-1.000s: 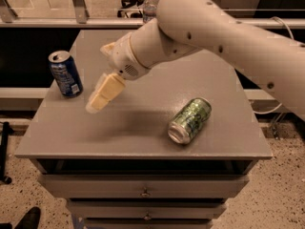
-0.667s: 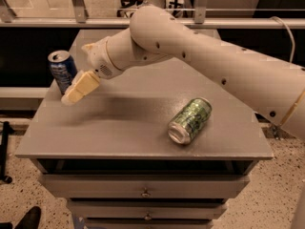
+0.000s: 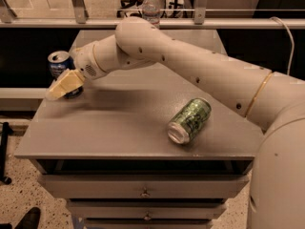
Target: Move pepsi can near water bottle
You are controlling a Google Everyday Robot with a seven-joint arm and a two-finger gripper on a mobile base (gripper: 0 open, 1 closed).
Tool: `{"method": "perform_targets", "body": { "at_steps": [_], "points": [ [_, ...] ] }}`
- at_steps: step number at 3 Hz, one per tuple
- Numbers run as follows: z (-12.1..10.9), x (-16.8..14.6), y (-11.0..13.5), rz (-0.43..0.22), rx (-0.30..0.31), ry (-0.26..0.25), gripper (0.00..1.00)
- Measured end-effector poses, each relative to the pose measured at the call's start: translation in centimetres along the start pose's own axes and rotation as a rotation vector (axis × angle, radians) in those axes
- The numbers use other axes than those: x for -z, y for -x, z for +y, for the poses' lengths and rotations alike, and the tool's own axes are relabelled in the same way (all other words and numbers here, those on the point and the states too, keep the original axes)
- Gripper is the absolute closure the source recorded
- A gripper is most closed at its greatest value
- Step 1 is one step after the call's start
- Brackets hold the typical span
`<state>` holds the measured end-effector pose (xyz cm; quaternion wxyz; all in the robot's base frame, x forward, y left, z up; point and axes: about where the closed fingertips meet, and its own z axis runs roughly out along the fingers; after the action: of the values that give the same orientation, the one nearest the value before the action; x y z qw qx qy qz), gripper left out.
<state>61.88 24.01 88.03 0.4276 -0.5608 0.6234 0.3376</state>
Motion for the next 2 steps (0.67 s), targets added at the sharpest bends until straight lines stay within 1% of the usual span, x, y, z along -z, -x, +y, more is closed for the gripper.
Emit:
{"method": "perform_targets", "body": {
  "at_steps": [1,2],
  "points": [
    [-0.3,-1.2,-0.1,-0.010,-0.037,0.013,0.26],
    [-2.0,0.8,-0.3,-0.031,-0.067,-0.044,0.57]
  ]
}}
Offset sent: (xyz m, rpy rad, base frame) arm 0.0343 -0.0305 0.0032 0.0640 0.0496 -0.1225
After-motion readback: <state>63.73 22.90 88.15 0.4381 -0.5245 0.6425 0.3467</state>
